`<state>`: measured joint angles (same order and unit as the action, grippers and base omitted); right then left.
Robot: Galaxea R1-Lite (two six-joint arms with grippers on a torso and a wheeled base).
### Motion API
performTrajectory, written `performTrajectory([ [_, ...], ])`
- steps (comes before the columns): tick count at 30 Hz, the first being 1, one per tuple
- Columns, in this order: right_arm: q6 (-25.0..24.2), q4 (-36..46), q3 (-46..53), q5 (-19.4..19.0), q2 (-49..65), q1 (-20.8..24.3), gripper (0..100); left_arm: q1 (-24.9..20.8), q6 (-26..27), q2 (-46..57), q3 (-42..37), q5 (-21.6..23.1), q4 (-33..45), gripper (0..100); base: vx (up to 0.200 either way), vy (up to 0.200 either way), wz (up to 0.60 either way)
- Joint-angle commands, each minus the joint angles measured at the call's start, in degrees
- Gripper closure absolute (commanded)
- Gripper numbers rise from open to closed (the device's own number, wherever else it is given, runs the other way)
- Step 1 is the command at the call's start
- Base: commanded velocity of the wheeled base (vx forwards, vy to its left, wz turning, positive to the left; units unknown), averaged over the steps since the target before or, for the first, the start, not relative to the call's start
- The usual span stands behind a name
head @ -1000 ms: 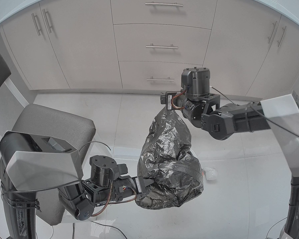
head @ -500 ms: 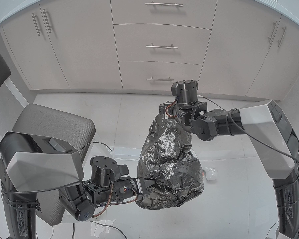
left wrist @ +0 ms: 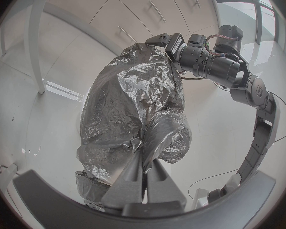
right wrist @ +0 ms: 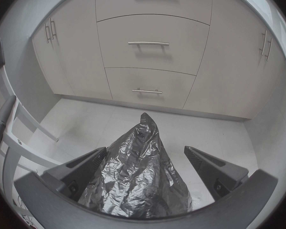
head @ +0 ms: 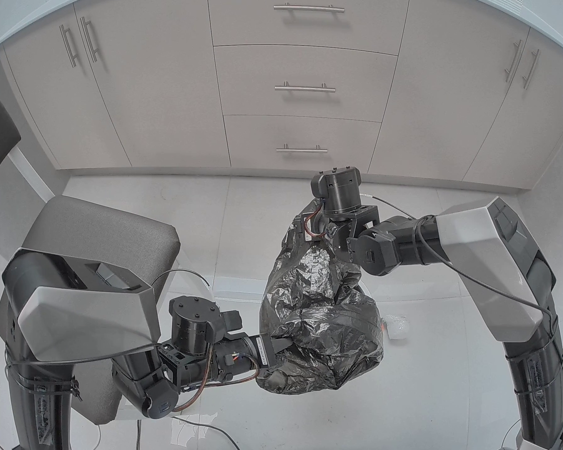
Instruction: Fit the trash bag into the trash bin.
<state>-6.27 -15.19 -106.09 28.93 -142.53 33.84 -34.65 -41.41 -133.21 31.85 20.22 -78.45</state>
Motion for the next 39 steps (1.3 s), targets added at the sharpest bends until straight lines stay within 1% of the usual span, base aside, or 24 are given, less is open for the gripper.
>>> performTrajectory([
  [1, 0.03, 0.07, 0.10, -0.01, -0.38, -0.09, 0, 0.02, 0.01, -0.30, -0.04, 0.08, -0.04, 100, 0.000, 0.000, 0.00],
  [6, 0.11, 0.07, 0.01, -0.10, -1.26, -0.09, 0, 0.02, -0.07, -0.39, 0.14, 0.08, -0.04, 100, 0.000, 0.000, 0.00],
  [7, 0.11, 0.07, 0.01, -0.10, -1.26, -0.09, 100, 0.02, -0.07, -0.39, 0.14, 0.08, -0.04, 100, 0.000, 0.000, 0.00],
  [19, 0.03, -0.02, 0.19, -0.10, -1.70, -0.09, 100, 0.02, -0.07, -0.48, 0.05, 0.08, -0.04, 100, 0.000, 0.000, 0.00],
  [25, 0.03, 1.57, 4.14, -0.01, 1.91, 0.61, 100, 0.02, -0.07, -0.56, 0.14, -0.01, -0.04, 100, 0.000, 0.000, 0.00],
  [26, -0.77, 3.32, 6.51, -0.19, 3.23, 1.40, 100, 0.02, -0.07, -0.56, 0.14, -0.01, -0.04, 100, 0.000, 0.000, 0.00],
  [27, -0.85, 3.41, 6.69, -0.19, 3.31, 1.49, 100, 0.02, -0.07, -0.56, 0.14, -0.01, -0.04, 100, 0.000, 0.000, 0.00],
  [28, -4.02, 4.38, 9.50, -0.63, 3.75, 2.55, 100, 0.02, 0.01, -0.56, 0.14, -0.01, -0.04, 100, 0.000, 0.000, 0.00],
  [29, -5.51, 4.73, 11.00, -0.98, 3.84, 3.07, 100, 0.02, -0.07, -0.56, 0.14, 0.08, -0.04, 100, 0.000, 0.000, 0.00],
  [31, -8.32, 5.26, 14.34, -3.18, 3.75, 4.13, 100, 0.02, -0.07, -0.56, 0.14, -0.01, -0.04, 100, 0.000, 0.000, 0.00],
  [34, -10.61, 5.26, 17.24, -5.99, 3.23, 4.48, 100, 0.02, 0.01, -0.74, 0.14, -0.01, -0.04, 100, 0.000, 0.000, 0.00],
  [39, -12.19, 5.26, 17.41, -6.34, 1.12, 3.95, 100, 0.02, 0.01, -0.83, 0.23, -0.01, -0.04, 100, 0.000, 0.000, 0.00],
])
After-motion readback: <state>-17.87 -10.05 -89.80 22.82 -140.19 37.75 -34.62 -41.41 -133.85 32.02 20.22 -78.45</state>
